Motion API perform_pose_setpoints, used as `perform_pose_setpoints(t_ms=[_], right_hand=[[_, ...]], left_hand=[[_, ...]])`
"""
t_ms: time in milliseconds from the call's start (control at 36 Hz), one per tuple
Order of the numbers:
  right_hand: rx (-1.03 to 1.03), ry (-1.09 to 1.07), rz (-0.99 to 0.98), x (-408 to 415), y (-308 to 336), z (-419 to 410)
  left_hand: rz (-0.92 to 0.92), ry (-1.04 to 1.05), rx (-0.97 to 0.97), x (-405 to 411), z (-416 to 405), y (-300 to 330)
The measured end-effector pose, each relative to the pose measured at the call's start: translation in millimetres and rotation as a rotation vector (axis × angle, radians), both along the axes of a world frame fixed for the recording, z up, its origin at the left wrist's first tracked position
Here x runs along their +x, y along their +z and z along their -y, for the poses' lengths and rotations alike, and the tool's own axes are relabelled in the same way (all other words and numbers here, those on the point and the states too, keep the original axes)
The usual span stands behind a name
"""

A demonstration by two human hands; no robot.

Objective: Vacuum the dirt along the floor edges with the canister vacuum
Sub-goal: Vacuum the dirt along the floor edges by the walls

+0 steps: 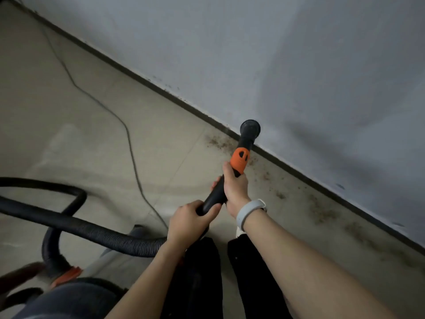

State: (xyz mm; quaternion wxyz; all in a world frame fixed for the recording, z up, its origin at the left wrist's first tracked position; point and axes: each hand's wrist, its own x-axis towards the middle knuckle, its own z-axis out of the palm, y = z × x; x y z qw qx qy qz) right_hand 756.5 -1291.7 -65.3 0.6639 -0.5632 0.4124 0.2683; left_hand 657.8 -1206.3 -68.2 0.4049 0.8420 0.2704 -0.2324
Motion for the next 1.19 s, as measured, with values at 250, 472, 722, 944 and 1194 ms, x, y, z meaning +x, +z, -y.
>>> perform_pose_setpoints(t_ms=[250, 472, 722, 944, 1194], right_hand=[[0.058, 0.222, 0.007, -9, -129, 21], [-0.045, 0.266, -0.057, 8, -271, 95], [-0.046, 0.601, 0.117, -4, -398, 53], [0.032, 0.713, 0.104, -14, -464, -6], [-0.022, 0.689, 0.216, 39, -493, -49]], left_hand=[[-0.031, 0.23, -0.044, -25, 42, -127], [-0.047, 0.152, 0.021, -4, 118, -267], [0.045, 0.471, -0.021, -28, 119, -397], [0.029, 0.491, 0.032, -36, 70, -464], [0.128, 0.486, -0.004, 20, 26, -486]])
